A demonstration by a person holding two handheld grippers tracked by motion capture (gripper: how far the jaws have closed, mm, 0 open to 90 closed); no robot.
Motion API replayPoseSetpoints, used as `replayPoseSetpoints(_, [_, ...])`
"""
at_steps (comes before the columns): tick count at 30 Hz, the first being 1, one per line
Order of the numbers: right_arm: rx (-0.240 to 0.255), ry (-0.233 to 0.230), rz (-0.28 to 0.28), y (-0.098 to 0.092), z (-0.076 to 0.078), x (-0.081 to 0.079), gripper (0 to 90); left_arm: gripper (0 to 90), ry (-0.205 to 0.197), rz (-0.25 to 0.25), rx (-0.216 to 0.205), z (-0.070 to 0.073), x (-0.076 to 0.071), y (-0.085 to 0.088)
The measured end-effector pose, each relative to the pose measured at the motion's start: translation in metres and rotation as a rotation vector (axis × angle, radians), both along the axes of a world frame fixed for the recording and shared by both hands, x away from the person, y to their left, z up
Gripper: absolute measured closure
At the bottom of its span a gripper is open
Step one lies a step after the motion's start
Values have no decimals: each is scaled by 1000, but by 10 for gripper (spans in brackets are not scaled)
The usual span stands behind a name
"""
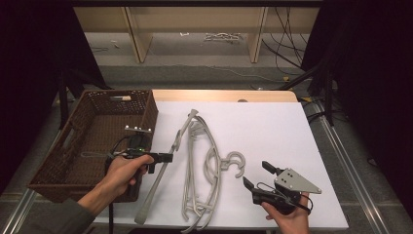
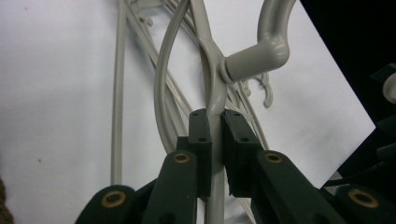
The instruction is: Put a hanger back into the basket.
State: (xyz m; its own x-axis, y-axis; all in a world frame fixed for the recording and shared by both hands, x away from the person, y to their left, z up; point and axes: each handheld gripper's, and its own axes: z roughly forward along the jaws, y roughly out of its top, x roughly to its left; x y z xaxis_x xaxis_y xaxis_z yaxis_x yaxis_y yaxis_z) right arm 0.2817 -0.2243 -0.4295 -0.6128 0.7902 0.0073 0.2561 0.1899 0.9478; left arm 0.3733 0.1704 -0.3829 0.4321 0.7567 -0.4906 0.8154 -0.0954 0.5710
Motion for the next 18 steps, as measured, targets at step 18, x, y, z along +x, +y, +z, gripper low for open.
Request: replayPoseSetpoints(18, [4, 6, -3, 0, -1, 0, 211, 823, -186, -41, -50, 86, -9, 17])
